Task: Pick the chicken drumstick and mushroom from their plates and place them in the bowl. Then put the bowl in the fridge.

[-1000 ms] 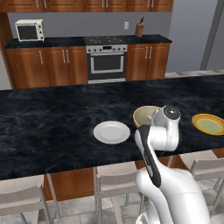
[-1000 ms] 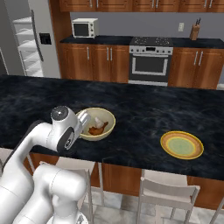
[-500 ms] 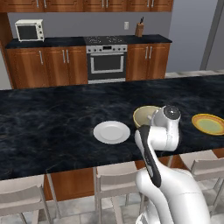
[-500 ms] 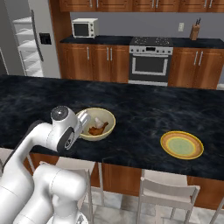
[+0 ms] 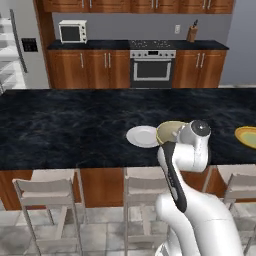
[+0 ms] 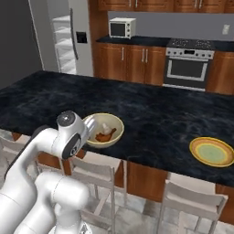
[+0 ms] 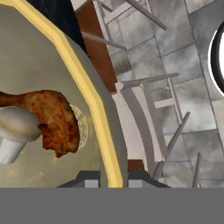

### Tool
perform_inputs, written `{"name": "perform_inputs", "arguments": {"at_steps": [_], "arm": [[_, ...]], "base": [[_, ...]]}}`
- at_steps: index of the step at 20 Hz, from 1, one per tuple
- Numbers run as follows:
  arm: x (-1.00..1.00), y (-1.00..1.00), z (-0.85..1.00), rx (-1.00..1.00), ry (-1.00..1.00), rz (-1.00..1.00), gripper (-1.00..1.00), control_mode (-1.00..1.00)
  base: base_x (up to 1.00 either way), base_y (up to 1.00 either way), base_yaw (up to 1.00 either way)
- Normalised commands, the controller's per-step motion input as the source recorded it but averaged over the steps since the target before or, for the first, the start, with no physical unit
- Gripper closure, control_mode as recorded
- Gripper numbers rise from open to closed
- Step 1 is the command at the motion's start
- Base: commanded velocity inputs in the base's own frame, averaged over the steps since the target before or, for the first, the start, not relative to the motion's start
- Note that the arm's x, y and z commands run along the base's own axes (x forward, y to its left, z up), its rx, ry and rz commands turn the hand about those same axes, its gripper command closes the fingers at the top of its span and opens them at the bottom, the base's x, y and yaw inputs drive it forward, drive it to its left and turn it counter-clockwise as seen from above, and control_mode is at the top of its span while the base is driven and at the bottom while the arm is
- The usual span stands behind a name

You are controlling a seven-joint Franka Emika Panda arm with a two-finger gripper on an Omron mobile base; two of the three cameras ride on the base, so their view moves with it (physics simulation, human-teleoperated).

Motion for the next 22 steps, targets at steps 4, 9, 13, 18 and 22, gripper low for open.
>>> {"name": "perform_inputs", "arguments": {"at_steps": [4,9,13,18,22], "arm": [[0.0,0.0,0.0,0.0,0.0,0.0,1.0,1.0],[0.0,0.0,0.0,0.0,0.0,0.0,1.0,1.0],[0.0,0.0,0.0,0.0,0.0,0.0,1.0,1.0],[0.0,0.0,0.0,0.0,0.0,0.0,1.0,1.0],[0.0,0.0,0.0,0.0,0.0,0.0,1.0,1.0]], "base": [[-0.03,0.76,0.34],[0.02,0.81,0.25],[0.12,0.81,0.18],[0.23,0.81,0.14],[0.35,0.87,0.03]]}}
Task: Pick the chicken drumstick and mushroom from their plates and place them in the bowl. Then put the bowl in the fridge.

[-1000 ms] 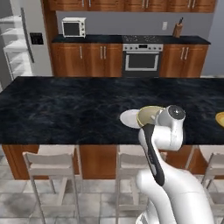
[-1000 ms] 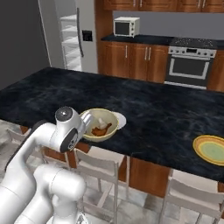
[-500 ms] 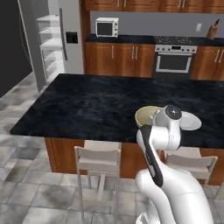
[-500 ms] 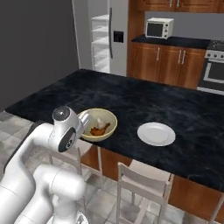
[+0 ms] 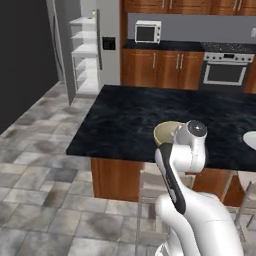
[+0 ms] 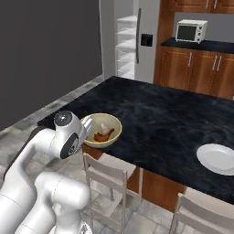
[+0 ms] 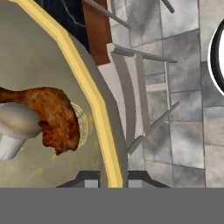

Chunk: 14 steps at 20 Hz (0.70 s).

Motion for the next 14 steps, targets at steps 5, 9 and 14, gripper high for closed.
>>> {"name": "perform_inputs", "arguments": {"at_steps": [5,9,14], "arm": [[0.0,0.0,0.0,0.0,0.0,0.0,1.0,1.0],[0.0,0.0,0.0,0.0,0.0,0.0,1.0,1.0],[0.0,0.0,0.0,0.0,0.0,0.0,1.0,1.0]], "base": [[0.4,0.89,0.0],[0.42,0.9,0.0],[0.41,0.89,0.0]]}}
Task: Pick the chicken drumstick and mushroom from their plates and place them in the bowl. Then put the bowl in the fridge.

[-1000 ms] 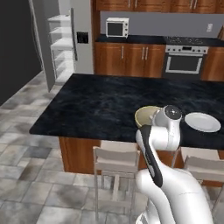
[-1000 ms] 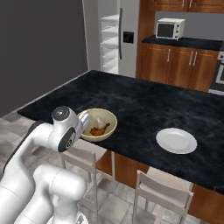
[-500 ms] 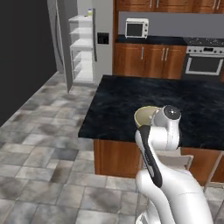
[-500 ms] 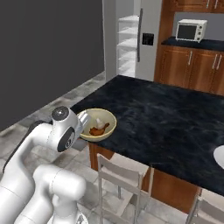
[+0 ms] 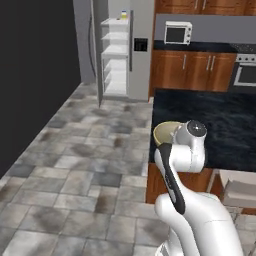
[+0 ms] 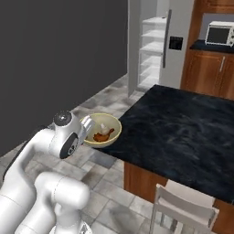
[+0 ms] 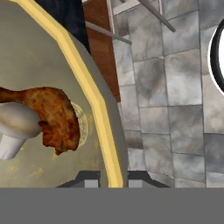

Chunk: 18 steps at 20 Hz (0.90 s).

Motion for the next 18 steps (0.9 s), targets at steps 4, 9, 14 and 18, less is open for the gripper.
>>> {"name": "perform_inputs", "arguments": {"at_steps": [4,9,14,18], "arm": [[0.0,0.0,0.0,0.0,0.0,0.0,1.0,1.0],[0.0,0.0,0.0,0.0,0.0,0.0,1.0,1.0],[0.0,0.0,0.0,0.0,0.0,0.0,1.0,1.0],[0.0,0.0,0.0,0.0,0.0,0.0,1.0,1.0]], "base": [[0.44,0.87,0.0],[0.54,0.84,0.0],[0.6,0.75,0.0],[0.69,0.69,0.0]]}}
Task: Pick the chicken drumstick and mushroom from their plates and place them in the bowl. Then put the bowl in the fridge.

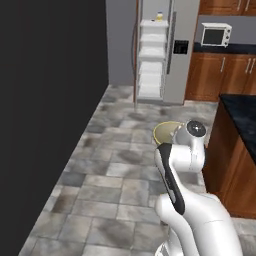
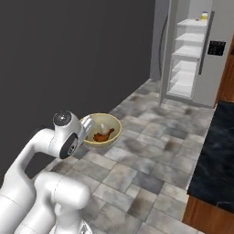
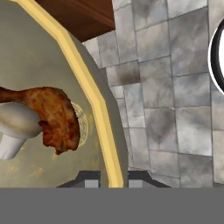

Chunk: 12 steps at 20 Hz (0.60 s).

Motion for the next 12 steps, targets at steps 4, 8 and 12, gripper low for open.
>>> {"name": "perform_inputs", "arguments": {"at_steps": [4,8,12], "arm": [[0.0,0.0,0.0,0.0,0.0,0.0,1.0,1.0],[0.0,0.0,0.0,0.0,0.0,0.0,1.0,1.0],[0.0,0.0,0.0,0.0,0.0,0.0,1.0,1.0]], "base": [[0.87,0.42,0.0],[0.94,0.15,0.0],[0.93,-0.02,0.06]]}}
